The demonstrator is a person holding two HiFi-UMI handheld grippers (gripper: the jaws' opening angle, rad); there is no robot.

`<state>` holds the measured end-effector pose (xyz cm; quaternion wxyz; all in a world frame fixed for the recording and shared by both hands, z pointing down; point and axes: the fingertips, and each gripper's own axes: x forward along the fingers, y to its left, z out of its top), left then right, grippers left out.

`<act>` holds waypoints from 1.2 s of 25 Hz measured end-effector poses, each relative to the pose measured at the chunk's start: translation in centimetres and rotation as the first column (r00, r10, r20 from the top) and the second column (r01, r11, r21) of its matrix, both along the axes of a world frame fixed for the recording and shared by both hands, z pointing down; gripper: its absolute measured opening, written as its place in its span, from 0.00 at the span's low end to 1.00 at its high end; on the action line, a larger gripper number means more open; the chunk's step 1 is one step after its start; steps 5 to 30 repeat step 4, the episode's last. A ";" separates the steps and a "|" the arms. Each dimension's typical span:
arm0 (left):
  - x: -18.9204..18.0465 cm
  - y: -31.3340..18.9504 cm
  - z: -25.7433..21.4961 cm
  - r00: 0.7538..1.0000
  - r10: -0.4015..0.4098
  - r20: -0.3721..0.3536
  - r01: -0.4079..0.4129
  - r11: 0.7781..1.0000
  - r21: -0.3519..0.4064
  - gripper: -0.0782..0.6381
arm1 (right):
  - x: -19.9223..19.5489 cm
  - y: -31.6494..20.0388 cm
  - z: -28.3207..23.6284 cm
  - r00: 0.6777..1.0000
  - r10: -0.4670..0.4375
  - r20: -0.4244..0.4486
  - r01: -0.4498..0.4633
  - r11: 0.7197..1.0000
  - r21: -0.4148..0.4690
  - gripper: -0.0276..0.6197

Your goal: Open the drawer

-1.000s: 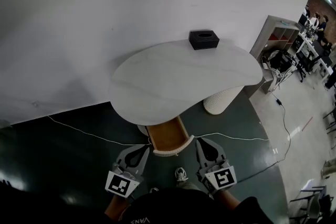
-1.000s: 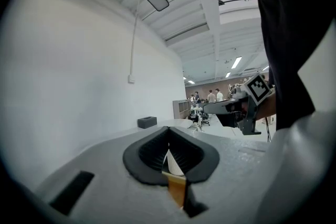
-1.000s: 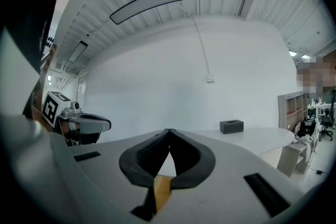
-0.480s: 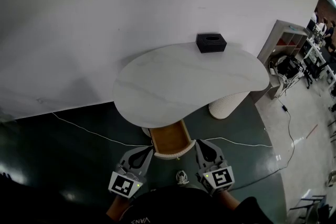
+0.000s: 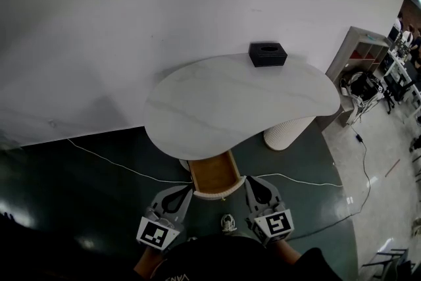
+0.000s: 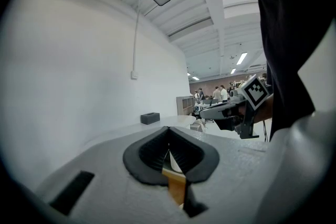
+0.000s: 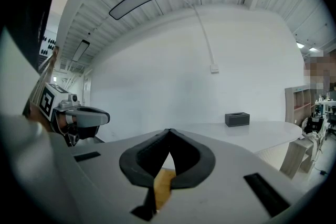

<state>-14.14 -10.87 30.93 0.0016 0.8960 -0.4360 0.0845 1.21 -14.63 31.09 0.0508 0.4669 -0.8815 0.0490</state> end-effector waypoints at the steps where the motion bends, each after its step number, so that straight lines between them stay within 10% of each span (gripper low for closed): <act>1: 0.0 0.1 0.0 1.000 -0.002 -0.002 0.002 1.000 -0.003 0.13 | 0.0 0.1 0.2 1.000 -0.001 -0.006 0.001 1.000 -0.002 0.05; 30: 0.0 0.3 0.0 1.000 -0.006 -0.006 0.006 1.000 -0.006 0.13 | 0.0 0.1 0.3 1.000 -0.005 -0.017 0.005 1.000 -0.005 0.05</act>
